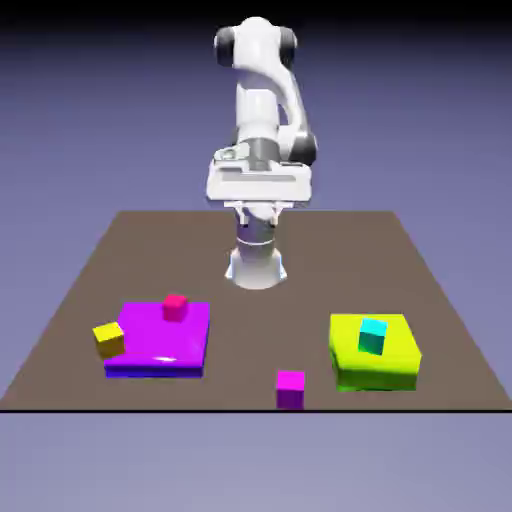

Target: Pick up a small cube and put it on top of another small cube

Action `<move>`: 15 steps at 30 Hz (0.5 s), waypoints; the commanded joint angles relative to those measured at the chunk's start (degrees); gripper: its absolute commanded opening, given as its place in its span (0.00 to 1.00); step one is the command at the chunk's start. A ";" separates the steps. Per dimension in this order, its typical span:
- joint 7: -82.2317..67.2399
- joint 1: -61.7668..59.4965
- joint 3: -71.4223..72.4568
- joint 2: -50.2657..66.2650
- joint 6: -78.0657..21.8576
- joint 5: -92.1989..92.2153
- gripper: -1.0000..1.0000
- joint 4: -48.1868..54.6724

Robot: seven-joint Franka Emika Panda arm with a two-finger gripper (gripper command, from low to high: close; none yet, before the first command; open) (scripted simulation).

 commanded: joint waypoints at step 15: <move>16.39 -2.67 6.43 31.15 -8.12 -8.48 0.50 14.66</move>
